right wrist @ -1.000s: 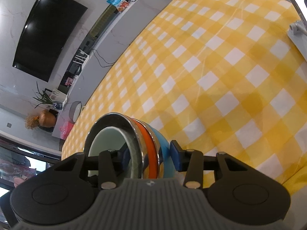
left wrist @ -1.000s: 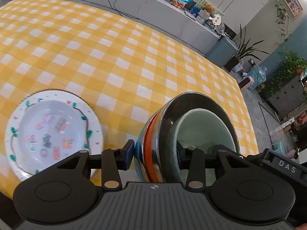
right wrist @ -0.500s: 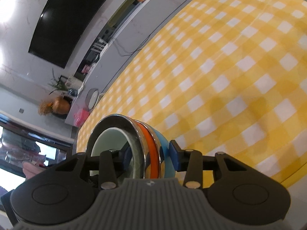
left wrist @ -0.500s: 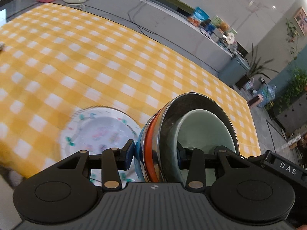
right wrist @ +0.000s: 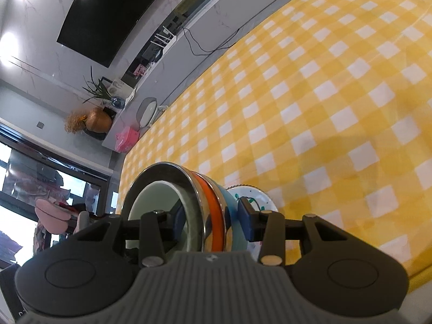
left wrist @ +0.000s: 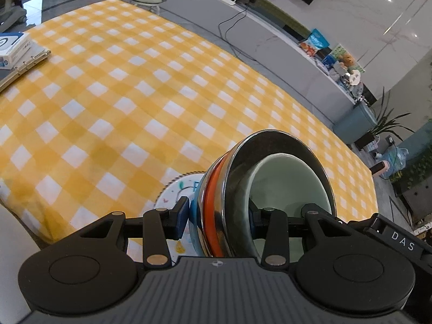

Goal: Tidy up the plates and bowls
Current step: 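Carry the bowl stack with both grippers and lower it onto the sticker plate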

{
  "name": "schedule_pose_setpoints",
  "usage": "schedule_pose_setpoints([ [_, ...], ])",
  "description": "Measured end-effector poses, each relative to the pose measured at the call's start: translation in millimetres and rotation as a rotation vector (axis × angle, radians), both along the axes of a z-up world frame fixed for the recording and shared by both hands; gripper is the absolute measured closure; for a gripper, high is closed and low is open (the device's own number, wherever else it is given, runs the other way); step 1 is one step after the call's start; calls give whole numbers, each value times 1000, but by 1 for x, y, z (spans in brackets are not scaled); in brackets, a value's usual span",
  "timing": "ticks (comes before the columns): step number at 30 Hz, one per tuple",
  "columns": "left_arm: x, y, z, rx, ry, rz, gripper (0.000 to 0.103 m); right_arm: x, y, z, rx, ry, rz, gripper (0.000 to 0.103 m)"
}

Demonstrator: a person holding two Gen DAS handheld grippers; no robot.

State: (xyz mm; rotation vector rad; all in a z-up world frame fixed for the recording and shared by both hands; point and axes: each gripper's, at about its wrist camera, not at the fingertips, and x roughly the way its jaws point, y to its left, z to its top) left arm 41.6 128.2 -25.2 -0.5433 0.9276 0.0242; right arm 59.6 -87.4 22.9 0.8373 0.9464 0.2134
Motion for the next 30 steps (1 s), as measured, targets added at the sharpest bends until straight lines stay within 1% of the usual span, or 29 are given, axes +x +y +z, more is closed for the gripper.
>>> schedule_pose_setpoints([
  [12,11,10,-22,-7,61,5,57,14,13,-20,-2,53,27,62],
  [21,13,12,-26,-12,62,-7,57,18,14,-23,-15,44,32,60],
  [24,13,8,-23,19,53,-10,57,18,14,-23,-4,43,30,58],
  [26,13,8,-23,16,48,-8,56,18,12,-25,16,52,19,56],
  [27,13,8,-23,7,44,-6,50,17,11,-26,23,59,15,50],
  [28,12,9,-24,-4,38,-6,45,17,10,-27,27,65,8,42],
  [30,11,10,-23,-15,27,2,42,16,9,-27,19,67,-5,40],
])
